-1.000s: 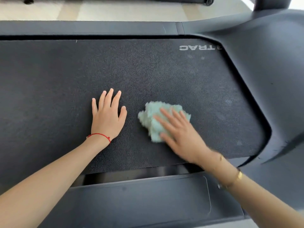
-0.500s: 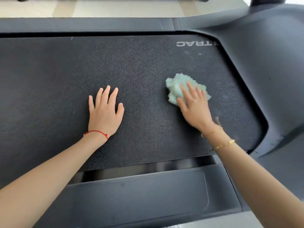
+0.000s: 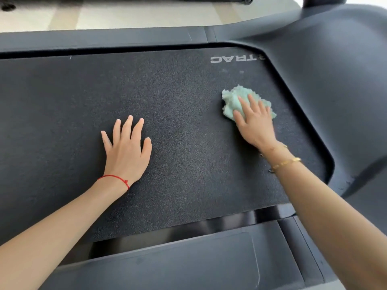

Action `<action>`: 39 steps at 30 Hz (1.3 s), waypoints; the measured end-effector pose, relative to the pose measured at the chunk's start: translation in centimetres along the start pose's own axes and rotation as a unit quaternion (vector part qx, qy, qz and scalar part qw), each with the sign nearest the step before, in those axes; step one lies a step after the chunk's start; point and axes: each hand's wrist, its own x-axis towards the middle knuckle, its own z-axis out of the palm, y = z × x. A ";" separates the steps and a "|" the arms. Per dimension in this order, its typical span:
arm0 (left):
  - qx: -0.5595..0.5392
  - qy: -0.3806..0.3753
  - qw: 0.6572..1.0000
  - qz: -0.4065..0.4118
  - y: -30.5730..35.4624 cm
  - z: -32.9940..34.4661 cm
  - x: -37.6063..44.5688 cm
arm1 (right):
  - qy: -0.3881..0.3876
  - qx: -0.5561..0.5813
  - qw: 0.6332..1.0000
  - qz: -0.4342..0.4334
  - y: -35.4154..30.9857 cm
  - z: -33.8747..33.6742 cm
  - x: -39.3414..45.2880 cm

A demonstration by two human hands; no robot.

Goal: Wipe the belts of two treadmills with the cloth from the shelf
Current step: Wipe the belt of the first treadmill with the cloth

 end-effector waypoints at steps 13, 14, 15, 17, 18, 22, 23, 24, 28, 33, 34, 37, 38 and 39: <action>0.011 -0.013 0.998 0.058 7.7 2.9 9.9 | -0.028 0.003 0.998 -0.059 1.5 -0.2 7.0; 0.010 -0.008 0.998 0.055 7.9 3.2 10.1 | -0.017 -0.007 1.000 -0.024 1.9 -0.1 9.4; 0.013 0.002 0.998 0.055 8.1 3.5 10.2 | -0.008 -0.017 1.000 0.007 2.1 0.1 11.9; 0.025 0.019 0.998 0.057 8.3 3.9 10.3 | 0.007 -0.028 0.998 0.057 1.4 0.5 16.5; 0.030 0.020 0.998 0.058 8.4 4.0 10.4 | 0.008 -0.027 0.997 0.071 0.4 0.9 18.5; 0.042 0.014 0.997 0.060 8.4 4.0 10.5 | -0.030 -0.018 0.999 -0.006 -6.5 3.0 21.8; 0.045 0.014 0.997 0.060 8.3 4.0 10.5 | -0.036 -0.019 0.998 -0.050 -8.2 3.6 21.1; 0.049 0.015 0.997 0.060 8.3 4.0 10.5 | -0.042 -0.016 0.995 -0.091 -9.3 3.9 20.2; 0.059 0.015 0.996 0.063 8.4 4.0 10.5 | -0.056 0.007 0.980 -0.190 -6.8 3.3 16.5; 0.065 0.019 0.996 0.059 8.5 4.1 10.4 | -0.006 -0.018 0.997 -0.070 0.1 1.5 20.4; 0.065 0.020 0.996 0.059 8.5 4.1 10.4 | -0.007 -0.026 0.999 -0.032 0.3 1.3 21.9; 0.062 0.021 0.996 0.059 8.5 4.1 10.5 | 0.001 -0.034 0.998 0.059 -1.2 1.7 24.7; 0.061 0.022 0.996 0.058 8.5 4.1 10.5 | 0.003 -0.034 0.997 0.066 -2.0 2.0 24.8; 0.059 0.022 0.996 0.059 8.5 4.1 10.5 | 0.003 -0.033 0.998 0.054 -2.7 2.3 24.2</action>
